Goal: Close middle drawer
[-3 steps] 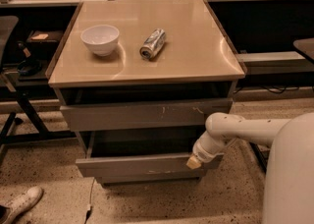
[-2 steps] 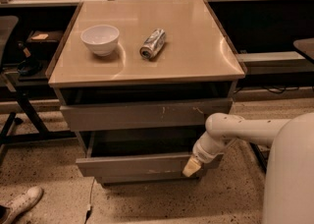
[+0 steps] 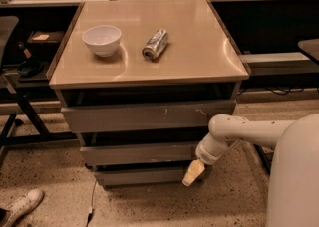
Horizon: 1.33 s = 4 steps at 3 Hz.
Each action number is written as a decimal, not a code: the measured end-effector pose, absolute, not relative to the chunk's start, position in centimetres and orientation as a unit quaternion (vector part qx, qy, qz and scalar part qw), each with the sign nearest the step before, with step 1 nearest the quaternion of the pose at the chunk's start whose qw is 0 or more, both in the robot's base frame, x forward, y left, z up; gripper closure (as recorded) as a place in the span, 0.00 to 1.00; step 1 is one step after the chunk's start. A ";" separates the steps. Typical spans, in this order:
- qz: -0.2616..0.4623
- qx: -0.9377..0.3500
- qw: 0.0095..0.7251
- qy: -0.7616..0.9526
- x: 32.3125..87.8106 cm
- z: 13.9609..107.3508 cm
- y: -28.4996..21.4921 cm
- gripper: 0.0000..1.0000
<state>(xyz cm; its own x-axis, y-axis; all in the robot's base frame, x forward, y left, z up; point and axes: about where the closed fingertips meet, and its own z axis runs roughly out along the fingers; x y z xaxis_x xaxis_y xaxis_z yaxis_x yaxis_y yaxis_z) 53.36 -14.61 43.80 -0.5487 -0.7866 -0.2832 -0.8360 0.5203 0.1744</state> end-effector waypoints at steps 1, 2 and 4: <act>0.146 -0.467 0.084 0.868 53.4 43.8 -14.6 0.18; 0.146 -0.467 0.084 0.868 53.4 43.8 -14.6 0.42; 0.127 -0.465 0.093 0.871 54.7 43.4 -14.3 0.88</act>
Offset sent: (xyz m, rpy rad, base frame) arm 0.0000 0.0000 0.0000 0.0000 0.0000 0.0000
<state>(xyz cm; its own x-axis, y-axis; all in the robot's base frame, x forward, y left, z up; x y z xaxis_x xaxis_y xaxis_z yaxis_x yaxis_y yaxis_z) 54.67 -14.34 43.39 -0.5498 -0.7865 -0.2811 -0.8341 0.5348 0.1353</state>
